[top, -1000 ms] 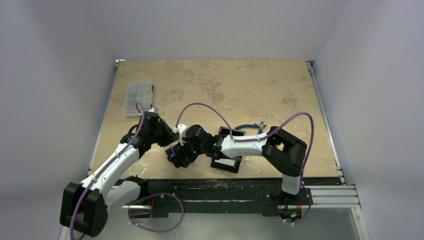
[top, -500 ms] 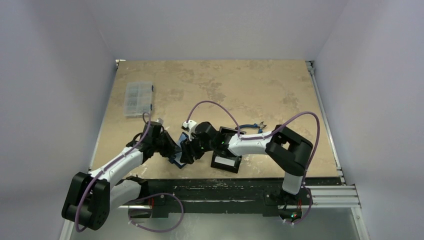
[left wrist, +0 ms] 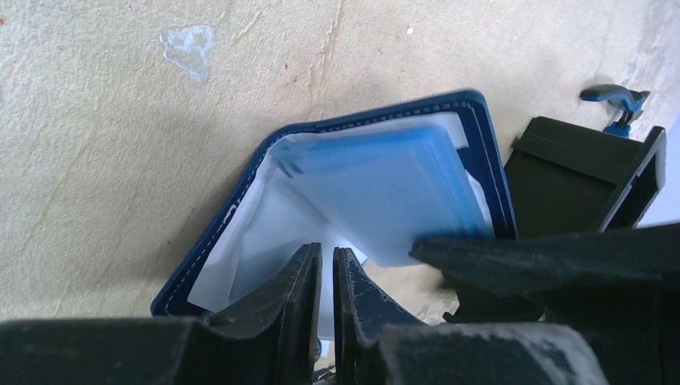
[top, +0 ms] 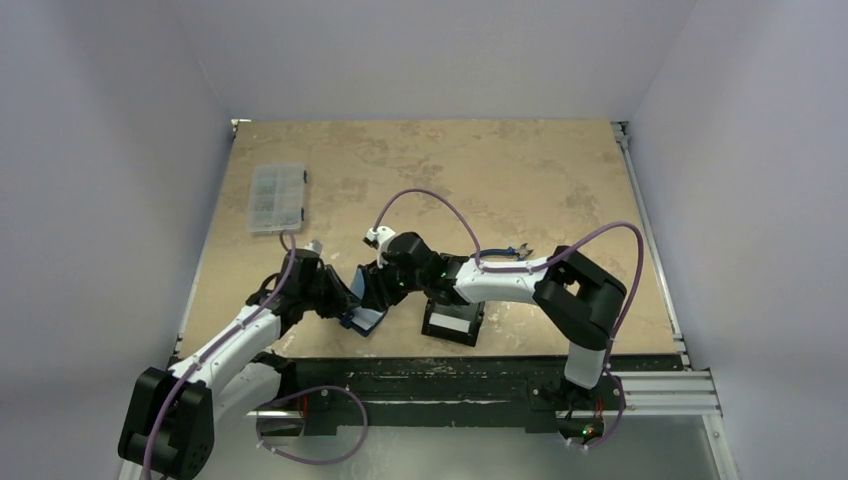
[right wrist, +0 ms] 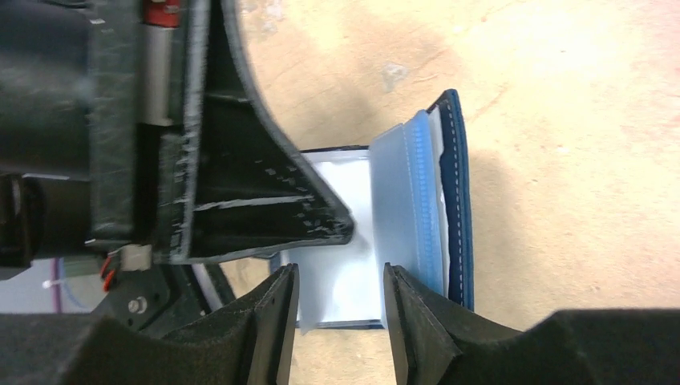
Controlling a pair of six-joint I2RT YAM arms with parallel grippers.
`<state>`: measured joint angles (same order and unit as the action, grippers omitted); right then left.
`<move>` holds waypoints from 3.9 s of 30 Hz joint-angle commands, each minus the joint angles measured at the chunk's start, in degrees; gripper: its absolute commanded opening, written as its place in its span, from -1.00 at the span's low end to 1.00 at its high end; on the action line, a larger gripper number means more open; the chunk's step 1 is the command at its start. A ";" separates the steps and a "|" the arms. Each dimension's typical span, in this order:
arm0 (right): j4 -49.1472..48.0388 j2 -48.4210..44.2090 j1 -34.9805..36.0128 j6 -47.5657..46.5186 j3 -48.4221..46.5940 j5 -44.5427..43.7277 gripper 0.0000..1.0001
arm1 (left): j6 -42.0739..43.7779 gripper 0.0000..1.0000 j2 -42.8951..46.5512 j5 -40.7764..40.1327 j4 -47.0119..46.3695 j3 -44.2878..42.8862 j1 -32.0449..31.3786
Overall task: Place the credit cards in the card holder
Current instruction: Open the card holder at the center of the board.
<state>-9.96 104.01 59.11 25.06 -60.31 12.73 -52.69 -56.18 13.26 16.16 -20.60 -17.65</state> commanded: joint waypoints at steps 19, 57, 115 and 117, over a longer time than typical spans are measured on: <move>14.63 -3.65 0.04 -9.10 -7.69 -9.00 -0.09 | -0.73 -1.00 1.03 -0.94 2.34 1.96 0.25; 0.69 0.03 7.79 -3.05 3.28 -1.55 -0.45 | -4.34 -1.00 0.81 1.74 -1.82 -2.74 0.25; 22.12 1.63 0.57 15.92 -11.12 -15.17 0.49 | -5.80 -1.00 -2.00 1.88 -11.20 3.18 0.16; 19.43 0.26 1.09 13.56 -8.81 -15.58 0.42 | -5.82 -1.00 -2.29 1.44 -10.92 3.00 0.16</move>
<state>14.52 108.79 59.16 40.93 -72.95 -2.22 -58.00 -58.96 15.00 6.94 -17.69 -17.65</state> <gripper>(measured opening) 0.737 0.035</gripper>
